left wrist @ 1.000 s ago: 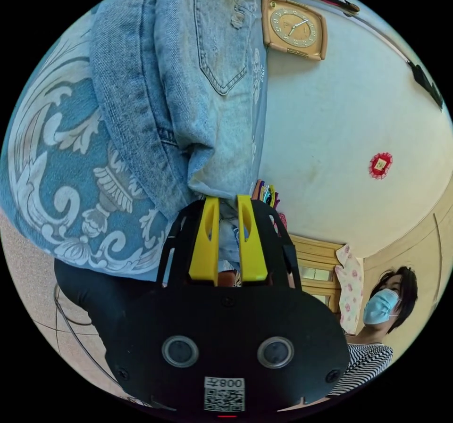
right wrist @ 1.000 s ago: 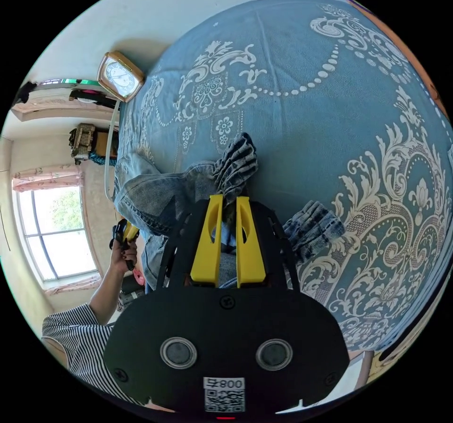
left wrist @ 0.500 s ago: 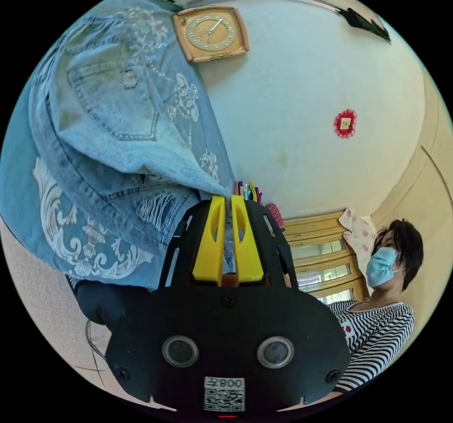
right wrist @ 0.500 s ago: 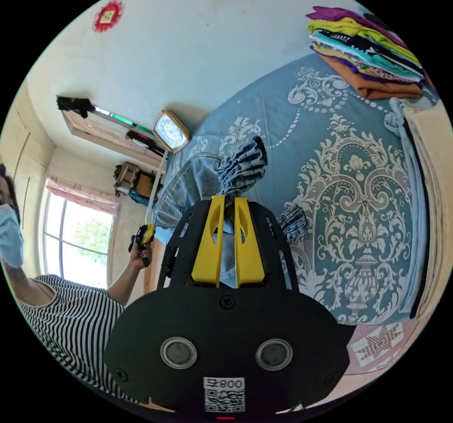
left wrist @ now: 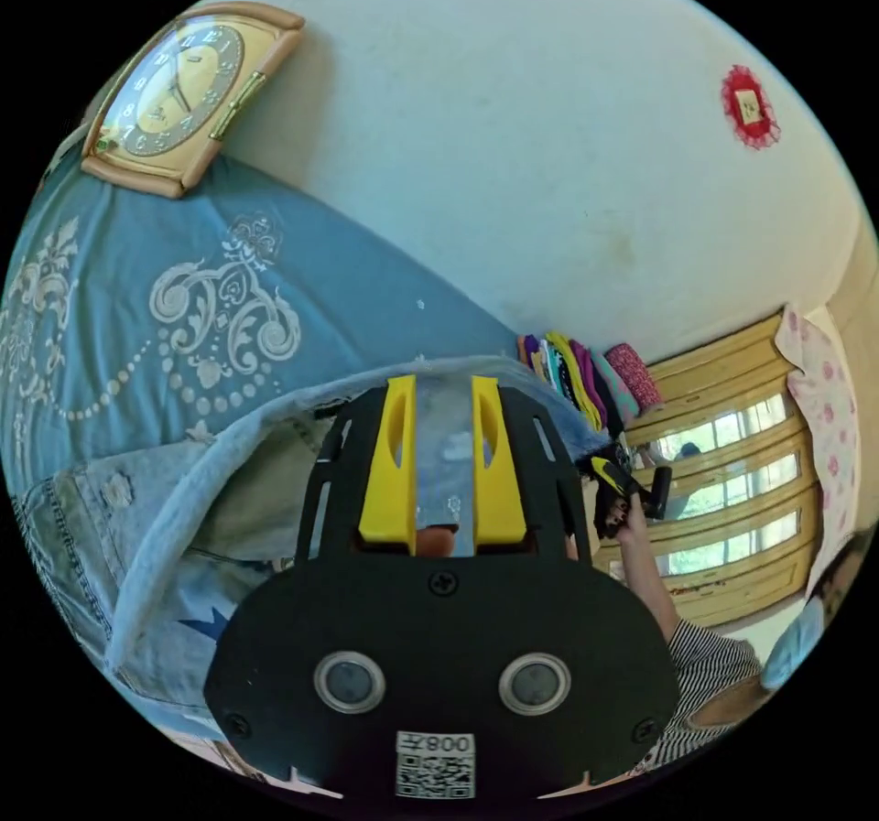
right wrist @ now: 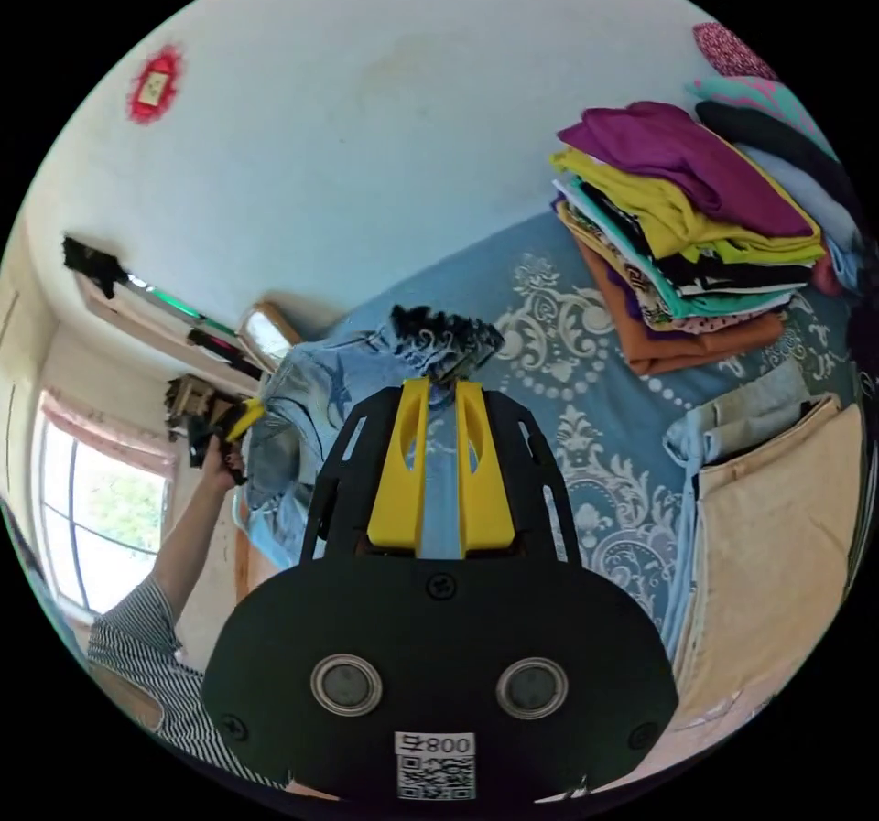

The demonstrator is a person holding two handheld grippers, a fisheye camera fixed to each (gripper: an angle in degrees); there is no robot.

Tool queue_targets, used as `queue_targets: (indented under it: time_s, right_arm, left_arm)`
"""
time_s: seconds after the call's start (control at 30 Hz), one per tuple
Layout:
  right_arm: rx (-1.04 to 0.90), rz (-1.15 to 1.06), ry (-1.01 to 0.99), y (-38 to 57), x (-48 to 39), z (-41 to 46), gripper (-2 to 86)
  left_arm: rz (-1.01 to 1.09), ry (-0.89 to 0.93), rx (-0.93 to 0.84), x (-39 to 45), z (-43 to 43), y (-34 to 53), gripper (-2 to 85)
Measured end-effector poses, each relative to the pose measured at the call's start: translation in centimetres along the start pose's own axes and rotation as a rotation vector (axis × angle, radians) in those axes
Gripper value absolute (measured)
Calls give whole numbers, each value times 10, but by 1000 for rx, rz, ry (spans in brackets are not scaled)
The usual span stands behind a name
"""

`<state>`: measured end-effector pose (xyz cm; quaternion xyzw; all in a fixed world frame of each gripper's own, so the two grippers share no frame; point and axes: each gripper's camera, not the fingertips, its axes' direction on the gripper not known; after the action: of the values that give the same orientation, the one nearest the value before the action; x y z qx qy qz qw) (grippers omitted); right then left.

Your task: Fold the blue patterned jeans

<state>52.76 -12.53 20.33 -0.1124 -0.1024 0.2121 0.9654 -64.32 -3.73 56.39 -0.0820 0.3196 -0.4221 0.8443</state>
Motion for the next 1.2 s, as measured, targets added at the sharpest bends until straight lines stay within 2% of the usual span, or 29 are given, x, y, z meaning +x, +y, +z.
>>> queue_targets:
  time_s: [0.1,0.2,0.37,0.47,0.57,0.83,1.0,1.07,1.2]
  right_arm:
    - [-60,-37,63,28,18,13,39]
    - [-160,-41,49,83,48,24,55]
    - [-307,58,-16,176,85,28,72]
    - [-348,126,-55,210,95,30,82]
    - [-368,179,-108,224,102,37,85]
    - [-395,282,-182,227,124,56,62]
    - [-336,281,-301,211,128,35,38]
    - [-297,246,-344,197,123,18,34]
    - [-99,128,-458,158,100,-51,28]
  left_arm:
    - [13,30,-18,-23,-4,44,101]
    - [-62,27,-54,-56,-24,116,108]
    - [-409,10,19,-110,-76,256,118]
    - [-556,67,45,-130,-76,301,124]
    - [-611,160,62,-143,-60,309,123]
    - [-627,154,-21,-164,-35,294,48]
    - [-576,291,139,-163,-59,284,24]
    - [-493,337,194,-152,-81,270,20]
    - [-354,370,288,-128,-119,254,19]
